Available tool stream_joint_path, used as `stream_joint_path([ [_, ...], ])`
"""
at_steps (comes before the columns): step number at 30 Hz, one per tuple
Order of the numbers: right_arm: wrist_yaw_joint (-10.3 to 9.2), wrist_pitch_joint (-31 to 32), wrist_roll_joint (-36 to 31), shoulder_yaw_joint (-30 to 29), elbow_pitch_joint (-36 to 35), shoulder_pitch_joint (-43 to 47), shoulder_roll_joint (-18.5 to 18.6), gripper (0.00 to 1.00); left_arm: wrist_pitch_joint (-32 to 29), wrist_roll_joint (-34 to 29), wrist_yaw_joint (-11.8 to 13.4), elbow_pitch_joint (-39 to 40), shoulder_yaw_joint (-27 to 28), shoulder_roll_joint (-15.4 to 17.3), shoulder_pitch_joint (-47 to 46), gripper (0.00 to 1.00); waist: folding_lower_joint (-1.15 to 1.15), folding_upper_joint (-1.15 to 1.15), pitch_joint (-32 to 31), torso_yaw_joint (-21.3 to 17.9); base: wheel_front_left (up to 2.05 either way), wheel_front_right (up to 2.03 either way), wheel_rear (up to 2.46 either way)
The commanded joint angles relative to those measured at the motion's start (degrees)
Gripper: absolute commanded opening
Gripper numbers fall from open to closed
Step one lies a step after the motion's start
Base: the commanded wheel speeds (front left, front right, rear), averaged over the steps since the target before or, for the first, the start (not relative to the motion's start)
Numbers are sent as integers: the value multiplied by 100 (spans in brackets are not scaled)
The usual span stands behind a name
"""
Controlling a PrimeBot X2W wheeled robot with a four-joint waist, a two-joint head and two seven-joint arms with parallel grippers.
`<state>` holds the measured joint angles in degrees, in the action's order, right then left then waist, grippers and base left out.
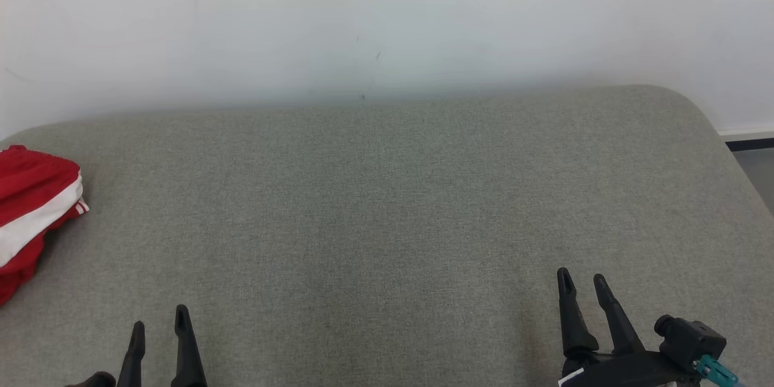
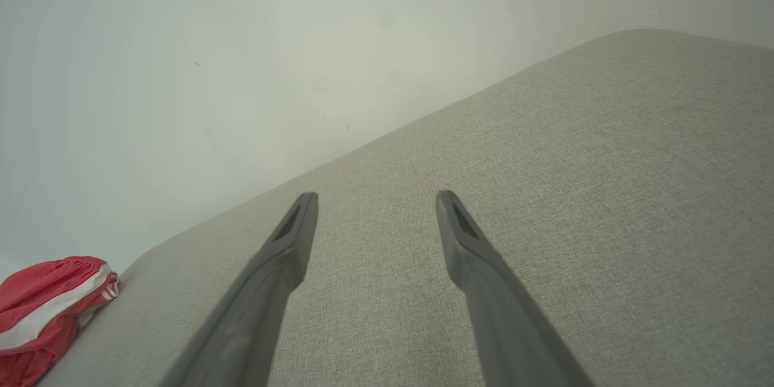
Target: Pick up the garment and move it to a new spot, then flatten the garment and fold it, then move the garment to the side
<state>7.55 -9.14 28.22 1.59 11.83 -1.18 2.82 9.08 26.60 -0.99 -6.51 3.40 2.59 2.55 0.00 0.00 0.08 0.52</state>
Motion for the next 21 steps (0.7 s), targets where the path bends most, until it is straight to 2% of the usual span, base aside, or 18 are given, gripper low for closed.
stream_joint_path([
  [1, -7, -61, -151, 9, -64, -10, 8, 100, 64, -190, 15, 53, -10, 31, 60, 100, 0, 0, -2, 7, 0, 0, 0],
  [21, -9, -331, -1159, 86, -20, 96, 9, 100, 332, -1344, 36, 65, 18, 36, 191, 100, 0, 0, -30, 31, 0, 0, 0],
])
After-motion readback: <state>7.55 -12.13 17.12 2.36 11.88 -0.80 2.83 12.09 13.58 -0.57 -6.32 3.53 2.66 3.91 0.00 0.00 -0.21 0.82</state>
